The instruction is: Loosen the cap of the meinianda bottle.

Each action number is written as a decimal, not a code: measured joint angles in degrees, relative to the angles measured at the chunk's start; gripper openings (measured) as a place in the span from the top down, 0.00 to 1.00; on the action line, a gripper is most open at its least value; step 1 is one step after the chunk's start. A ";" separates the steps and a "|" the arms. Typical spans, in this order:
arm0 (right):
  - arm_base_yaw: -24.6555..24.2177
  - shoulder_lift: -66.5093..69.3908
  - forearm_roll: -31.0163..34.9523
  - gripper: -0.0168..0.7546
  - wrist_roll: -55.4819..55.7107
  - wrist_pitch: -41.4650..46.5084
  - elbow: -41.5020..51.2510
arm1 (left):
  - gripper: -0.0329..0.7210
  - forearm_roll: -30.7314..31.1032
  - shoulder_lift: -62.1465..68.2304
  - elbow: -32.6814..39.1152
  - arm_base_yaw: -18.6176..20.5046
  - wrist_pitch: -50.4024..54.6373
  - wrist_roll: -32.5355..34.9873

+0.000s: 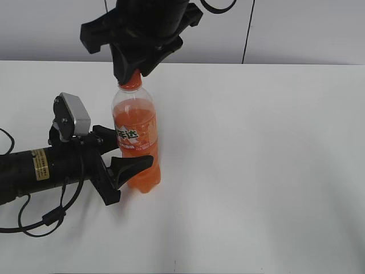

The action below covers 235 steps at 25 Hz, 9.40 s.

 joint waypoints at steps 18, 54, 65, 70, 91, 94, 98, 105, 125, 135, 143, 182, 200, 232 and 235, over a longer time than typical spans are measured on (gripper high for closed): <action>0.00 0.00 0.25 0.66 -12.20 -0.10 0.00 | 0.40 -0.11 0.00 0.00 0.00 0.11 -0.05; 0.00 0.93 -0.06 0.66 -3.28 0.10 -2.29 | 0.40 -0.09 0.00 0.00 0.00 0.28 -0.17; 0.00 1.78 -0.04 0.48 -3.34 0.05 -2.90 | 0.40 -0.23 0.00 -0.04 0.00 0.39 -0.17; 0.00 2.73 -0.04 0.44 -3.34 0.05 -2.90 | 0.40 -0.23 0.00 -0.04 0.00 0.39 -0.17; 0.00 2.68 -0.34 0.62 -28.16 0.05 -2.90 | 0.40 -0.22 0.00 -0.06 0.00 0.49 -0.17; 0.04 2.68 -0.34 0.62 -38.92 0.15 -2.90 | 0.40 -0.22 0.00 -0.06 0.00 0.49 -0.17; 0.04 2.68 -0.23 0.62 -49.60 0.23 -2.90 | 0.40 -0.35 0.00 -0.06 0.00 0.49 -0.17; 0.04 2.68 -0.16 0.62 -61.66 0.42 -3.10 | 0.40 -0.40 0.00 -0.06 0.00 0.49 -0.17; 0.04 2.14 -2.17 0.27 -61.89 0.60 -3.29 | 0.40 -0.46 0.00 -0.11 0.00 0.49 -0.18; 0.04 -1.31 2.76 0.23 -36.54 0.60 -3.29 | 0.40 -0.46 0.00 -0.11 0.00 0.49 -0.18; 0.04 -1.58 -4.06 0.23 8.73 0.60 -3.29 | 0.40 -0.46 0.00 -0.11 0.00 0.49 -0.18; 0.04 2.73 -1.41 0.62 10.88 0.44 -3.31 | 0.40 -0.51 0.00 -0.11 0.00 0.49 -0.18; 0.04 2.68 -0.23 0.63 -37.29 0.43 -3.41 | 0.42 -0.41 0.00 -0.11 0.00 0.49 -0.18; 0.04 2.57 -0.75 0.50 -71.98 0.67 -3.41 | 0.42 -0.39 0.00 -0.11 0.00 0.58 -0.16; 0.04 2.39 -1.11 0.41 -70.31 0.62 -3.41 | 0.42 -0.39 0.00 -0.11 0.00 0.58 -0.16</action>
